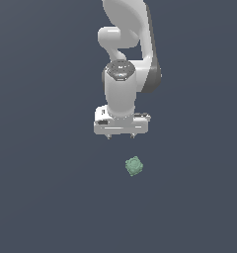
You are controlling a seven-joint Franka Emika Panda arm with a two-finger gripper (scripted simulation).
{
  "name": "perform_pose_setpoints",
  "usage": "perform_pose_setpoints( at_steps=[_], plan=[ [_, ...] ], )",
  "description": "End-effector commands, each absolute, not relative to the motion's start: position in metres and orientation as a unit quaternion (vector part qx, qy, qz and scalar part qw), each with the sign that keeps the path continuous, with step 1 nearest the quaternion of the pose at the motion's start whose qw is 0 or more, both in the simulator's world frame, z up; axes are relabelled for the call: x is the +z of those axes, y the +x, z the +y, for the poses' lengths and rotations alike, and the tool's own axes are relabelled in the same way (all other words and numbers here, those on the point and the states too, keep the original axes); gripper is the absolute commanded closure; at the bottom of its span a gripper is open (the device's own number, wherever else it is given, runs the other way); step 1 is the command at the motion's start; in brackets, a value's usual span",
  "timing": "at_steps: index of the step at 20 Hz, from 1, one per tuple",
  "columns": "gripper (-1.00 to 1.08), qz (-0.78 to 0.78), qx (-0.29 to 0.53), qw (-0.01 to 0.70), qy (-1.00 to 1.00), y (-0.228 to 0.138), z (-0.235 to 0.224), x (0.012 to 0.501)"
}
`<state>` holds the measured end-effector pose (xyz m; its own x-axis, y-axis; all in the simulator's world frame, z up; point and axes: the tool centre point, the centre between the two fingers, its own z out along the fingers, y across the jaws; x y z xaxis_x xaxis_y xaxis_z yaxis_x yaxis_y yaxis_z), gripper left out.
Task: Pick up the object and move it to a goal position.
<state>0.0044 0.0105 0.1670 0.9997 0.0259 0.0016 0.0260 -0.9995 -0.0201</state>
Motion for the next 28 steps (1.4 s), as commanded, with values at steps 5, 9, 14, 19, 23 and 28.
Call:
perform_pose_setpoints(
  at_steps=[5,9,14,19,23,28],
  plan=[
    [-0.92,-0.018,0.001,0.01,-1.0,0.004,0.012,0.165],
    [-0.92,-0.034,0.001,0.009,-0.999,0.01,0.016,0.16],
    [-0.92,-0.073,0.001,0.006,-0.997,0.024,0.025,0.15],
    [-0.92,-0.132,0.001,0.002,-0.991,0.044,0.04,0.132],
    [-0.92,-0.183,0.001,0.001,-0.983,0.059,0.053,0.115],
    [-0.92,-0.226,0.0,0.0,-0.974,0.072,0.064,0.099]
  ],
)
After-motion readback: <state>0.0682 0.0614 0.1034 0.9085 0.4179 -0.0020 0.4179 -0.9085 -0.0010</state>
